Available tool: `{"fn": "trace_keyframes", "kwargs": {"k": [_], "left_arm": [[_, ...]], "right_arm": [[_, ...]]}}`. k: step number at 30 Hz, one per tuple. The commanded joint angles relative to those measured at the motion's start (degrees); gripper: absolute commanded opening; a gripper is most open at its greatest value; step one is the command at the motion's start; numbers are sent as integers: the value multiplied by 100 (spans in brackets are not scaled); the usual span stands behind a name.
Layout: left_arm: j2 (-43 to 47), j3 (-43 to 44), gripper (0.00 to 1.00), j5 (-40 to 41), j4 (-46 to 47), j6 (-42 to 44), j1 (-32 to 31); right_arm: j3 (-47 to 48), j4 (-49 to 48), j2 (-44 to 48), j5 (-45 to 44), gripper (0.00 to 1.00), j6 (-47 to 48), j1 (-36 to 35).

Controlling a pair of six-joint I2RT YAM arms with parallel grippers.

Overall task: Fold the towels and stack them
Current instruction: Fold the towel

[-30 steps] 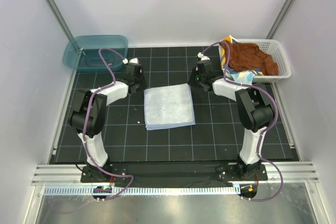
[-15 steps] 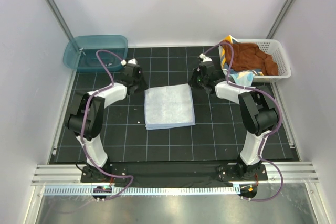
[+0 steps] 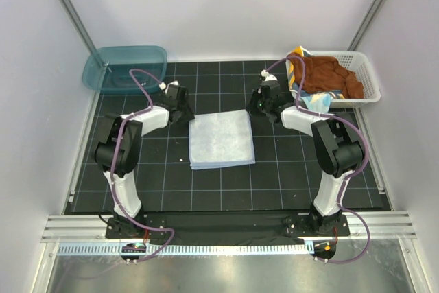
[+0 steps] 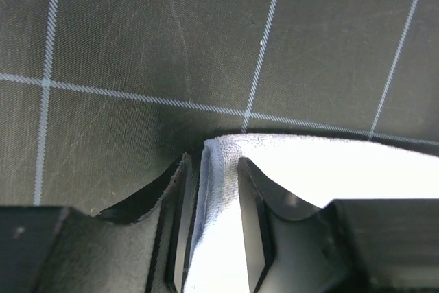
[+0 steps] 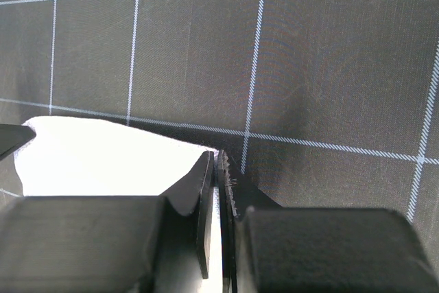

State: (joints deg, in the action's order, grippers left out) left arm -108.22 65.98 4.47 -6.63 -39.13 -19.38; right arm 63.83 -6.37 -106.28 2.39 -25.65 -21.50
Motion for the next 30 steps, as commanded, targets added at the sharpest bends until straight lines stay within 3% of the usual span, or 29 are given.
{"fn": "trace_keyframes", "kwargs": {"k": [1,30], "left_arm": [[-119,275,36,28,-31,-147,39],[-410,399,22,-298,145,-253,145]], "right_arm": [[41,-277,-7,7,11,-19,31],[217,-224,-244,59,11,-63,111]]}}
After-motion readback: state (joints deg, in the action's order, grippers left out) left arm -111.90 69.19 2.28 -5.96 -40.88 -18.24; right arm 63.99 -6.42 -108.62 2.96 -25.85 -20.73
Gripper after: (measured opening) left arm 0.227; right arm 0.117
